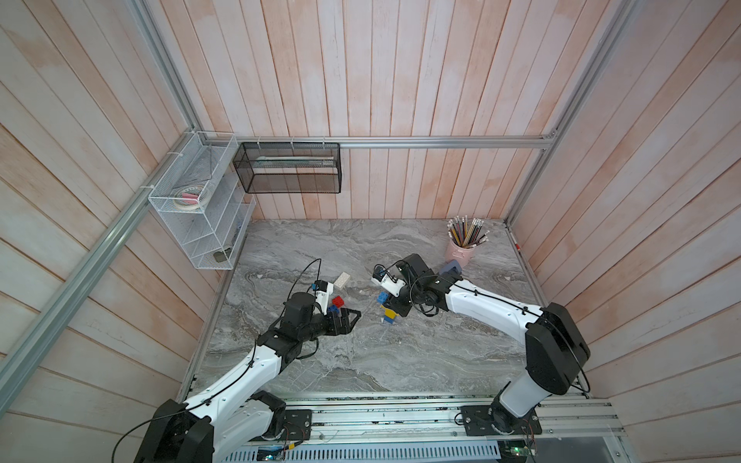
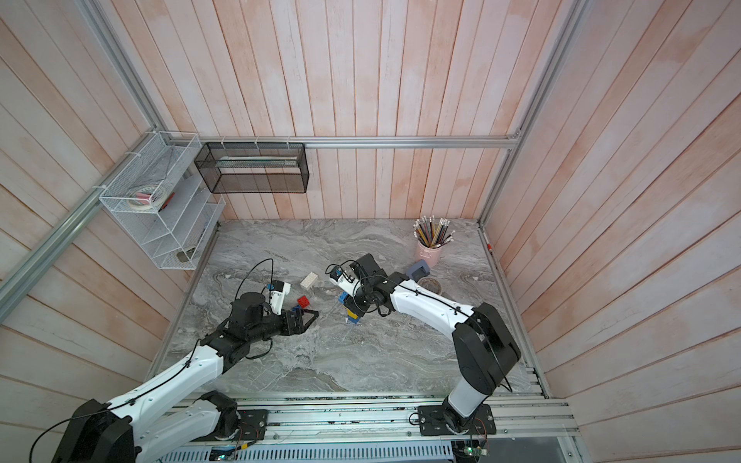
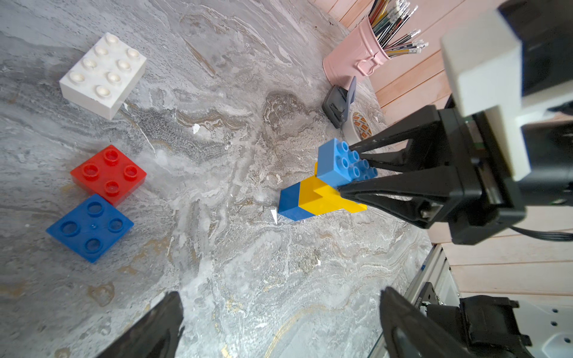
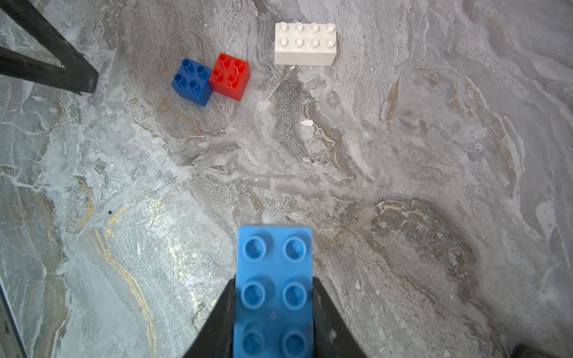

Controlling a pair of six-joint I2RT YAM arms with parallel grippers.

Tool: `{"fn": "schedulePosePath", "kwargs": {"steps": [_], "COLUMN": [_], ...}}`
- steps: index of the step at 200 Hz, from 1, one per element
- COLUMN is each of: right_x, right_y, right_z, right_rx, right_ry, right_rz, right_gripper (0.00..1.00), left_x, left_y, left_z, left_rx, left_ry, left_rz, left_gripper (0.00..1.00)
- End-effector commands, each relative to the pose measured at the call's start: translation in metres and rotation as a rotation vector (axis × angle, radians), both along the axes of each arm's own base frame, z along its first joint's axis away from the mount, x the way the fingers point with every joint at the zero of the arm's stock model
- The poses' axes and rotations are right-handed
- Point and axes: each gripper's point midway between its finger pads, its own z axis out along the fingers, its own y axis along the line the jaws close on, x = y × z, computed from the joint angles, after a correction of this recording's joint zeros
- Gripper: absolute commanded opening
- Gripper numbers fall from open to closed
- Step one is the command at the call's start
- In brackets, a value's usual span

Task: Assemble a spoon with lego
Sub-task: Assemble the lego brick with the lego brick, then pick up the lego brick from the center of the board.

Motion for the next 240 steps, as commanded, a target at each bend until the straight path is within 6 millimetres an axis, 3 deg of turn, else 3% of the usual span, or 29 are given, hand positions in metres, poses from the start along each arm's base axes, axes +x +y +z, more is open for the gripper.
{"fn": "schedulePosePath", "kwargs": {"steps": [1, 178, 207, 240], "right_x": [-0.020, -0.009, -0.006, 0.002], "right_y": [-0.026, -0.020, -0.012, -0.010], "right_z": [-0.026, 0.003, 0.026, 0.075], "right_rx": [-0.109, -0.048, 0.008, 0.095], "right_ry": [0.104, 0.038, 0.019, -0.101], "right_rz": [-0.028, -0.069, -0.058, -0.075], "right_gripper": [0.19, 0.51, 0.58, 0.67], "left_x": [0.006, 0.008, 0.009, 0.010], "left_y": [0.002, 0.002, 0.002, 0.010], "left_z": [0.011, 0.015, 0.018, 0.017], "left_rx": [0.007, 0.009, 0.005, 0.003], "left_ry": [-0.042, -0.046, -0.047, -0.039], "left_rz": [0.010, 0.011, 0.017, 0.061], "left_gripper": [1.00, 1.00, 1.00, 1.00]}}
